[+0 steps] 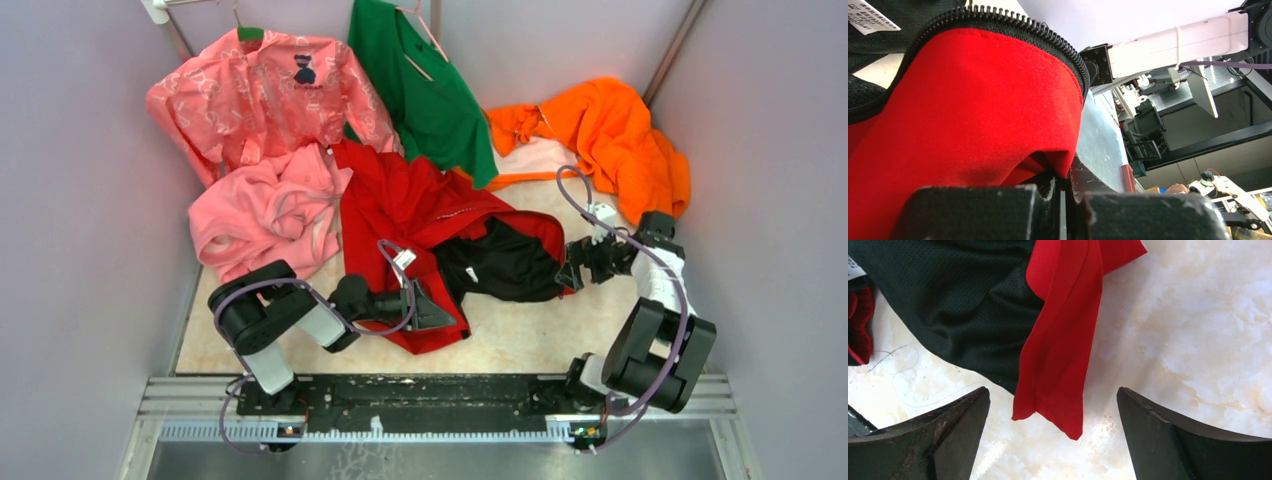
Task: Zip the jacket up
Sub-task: Pick up the jacket from the center of the board.
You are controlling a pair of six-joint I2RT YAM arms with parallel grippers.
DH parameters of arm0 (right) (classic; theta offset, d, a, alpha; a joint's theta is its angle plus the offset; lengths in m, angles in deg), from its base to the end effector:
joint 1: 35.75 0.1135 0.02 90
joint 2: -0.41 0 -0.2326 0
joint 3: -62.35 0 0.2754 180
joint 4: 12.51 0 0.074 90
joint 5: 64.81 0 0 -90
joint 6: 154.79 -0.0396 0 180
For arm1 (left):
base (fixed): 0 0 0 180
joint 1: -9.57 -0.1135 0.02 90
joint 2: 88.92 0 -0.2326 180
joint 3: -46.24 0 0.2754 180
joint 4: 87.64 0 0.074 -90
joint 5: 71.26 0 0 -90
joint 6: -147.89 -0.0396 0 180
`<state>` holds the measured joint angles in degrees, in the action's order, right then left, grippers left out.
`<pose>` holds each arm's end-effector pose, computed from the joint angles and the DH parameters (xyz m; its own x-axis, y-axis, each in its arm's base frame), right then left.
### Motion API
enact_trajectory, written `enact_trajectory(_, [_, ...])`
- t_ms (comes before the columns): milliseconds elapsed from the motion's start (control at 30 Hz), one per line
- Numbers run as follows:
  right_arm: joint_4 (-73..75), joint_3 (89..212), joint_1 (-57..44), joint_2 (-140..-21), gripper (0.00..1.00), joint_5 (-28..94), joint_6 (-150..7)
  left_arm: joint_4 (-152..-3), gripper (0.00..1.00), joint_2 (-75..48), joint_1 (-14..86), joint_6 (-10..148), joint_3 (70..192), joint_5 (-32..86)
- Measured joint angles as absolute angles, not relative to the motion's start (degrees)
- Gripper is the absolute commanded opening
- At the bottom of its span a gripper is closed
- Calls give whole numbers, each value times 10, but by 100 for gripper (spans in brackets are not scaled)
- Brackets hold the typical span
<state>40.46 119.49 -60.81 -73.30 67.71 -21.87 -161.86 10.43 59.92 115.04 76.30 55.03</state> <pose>0.2421 -0.0837 0.1615 -0.6884 -0.2322 -0.6872 -0.5061 0.8325 0.2257 0.1483 -0.2157 0.0945 -0.8077 -0.0865 -0.5832 0.5868 -0.0229 -0.8094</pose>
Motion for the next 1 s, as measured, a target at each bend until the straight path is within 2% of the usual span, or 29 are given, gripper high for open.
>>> enact_trajectory(800, [429,1204,-603,-809,65,680,-215,-1619,0,107,595,1151,763,552])
enact_trajectory(900, [430,1205,-603,-809,59,682,-214,-1619,0,107,595,1151,762,553])
enact_trajectory(1000, [433,1208,-604,-809,48,682,-215,-1619,0,107,595,1151,762,552])
